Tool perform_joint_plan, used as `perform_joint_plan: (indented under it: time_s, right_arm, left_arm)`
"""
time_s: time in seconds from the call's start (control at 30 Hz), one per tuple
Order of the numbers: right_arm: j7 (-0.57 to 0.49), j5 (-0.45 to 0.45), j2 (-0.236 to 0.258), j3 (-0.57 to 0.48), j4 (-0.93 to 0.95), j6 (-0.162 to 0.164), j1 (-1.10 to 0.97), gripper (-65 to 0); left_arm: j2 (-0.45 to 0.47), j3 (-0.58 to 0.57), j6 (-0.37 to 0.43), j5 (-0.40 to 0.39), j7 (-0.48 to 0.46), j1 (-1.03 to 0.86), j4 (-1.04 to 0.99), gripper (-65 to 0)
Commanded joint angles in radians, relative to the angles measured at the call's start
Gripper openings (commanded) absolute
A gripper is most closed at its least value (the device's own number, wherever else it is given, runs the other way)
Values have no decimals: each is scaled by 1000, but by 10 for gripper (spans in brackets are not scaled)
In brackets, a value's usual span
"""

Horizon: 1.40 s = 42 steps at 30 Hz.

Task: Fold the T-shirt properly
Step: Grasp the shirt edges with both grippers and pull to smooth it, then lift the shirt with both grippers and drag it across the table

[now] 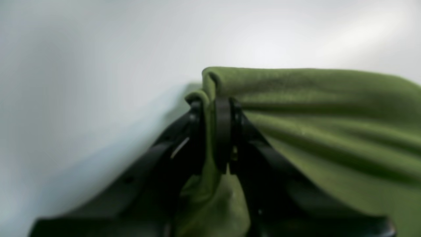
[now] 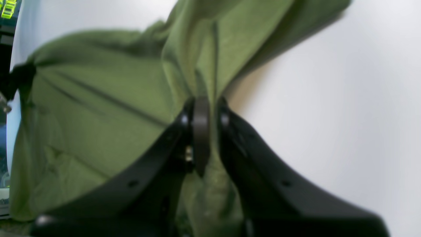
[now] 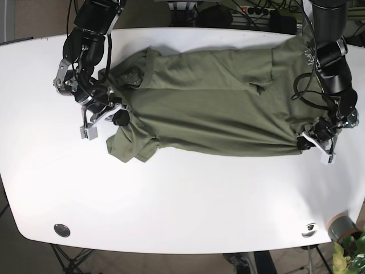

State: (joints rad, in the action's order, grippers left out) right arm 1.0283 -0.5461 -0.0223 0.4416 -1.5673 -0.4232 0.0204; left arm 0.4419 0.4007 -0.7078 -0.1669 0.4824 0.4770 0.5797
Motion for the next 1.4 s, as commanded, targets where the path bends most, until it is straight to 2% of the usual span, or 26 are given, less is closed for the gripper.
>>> perform_joint_plan:
  time_s: [0.0, 0.13, 0.3, 0.37, 0.5, 0.7, 0.77, 0.97, 1.17, 1.37]
  right_arm:
    - [-22, -13, 23, 0, -15, -7, 43, -626]
    - [-16, -13, 40, -2, 15, -7, 117, -626]
    - [-16, -13, 94, -37, 83, -10, 223, -626]
    - [-16, -18, 132, -73, 110, -7, 272, -626]
    - [-18, -15, 157, -111, 189, -7, 379, -626]
    - [-16, -13, 204, -122, 268, -9, 528, -626]
    - [-16, -13, 221, -122, 327, -10, 591, -626]
    - [-15, -13, 275, -132, 436, -10, 766, -626]
    - [-15, -21, 328, -267, 477, -9, 936, -626]
    - [19, -21, 335, -333, 480, -10, 1108, -626]
  left_arm:
    - [24, 16, 10, -4, 22, -7, 90, -650]
    - [-2, 25, 10, -4, 114, -37, 276, -650]
    - [-30, 25, 10, -4, 229, -36, 463, -650]
    - [-36, 25, 10, -4, 267, -33, 527, -650]
    - [-90, 24, 10, 0, 292, -1, 619, -650]
    - [-99, 22, 10, 0, 393, 44, 781, -650]
    - [-102, 20, 10, -1, 407, 75, 801, -650]
    - [-119, 19, 96, -3, 414, 177, 862, -650]
    - [-114, 17, 112, 2, 416, 317, 874, -650]
    - [-111, 17, 121, 2, 436, 464, 880, -650]
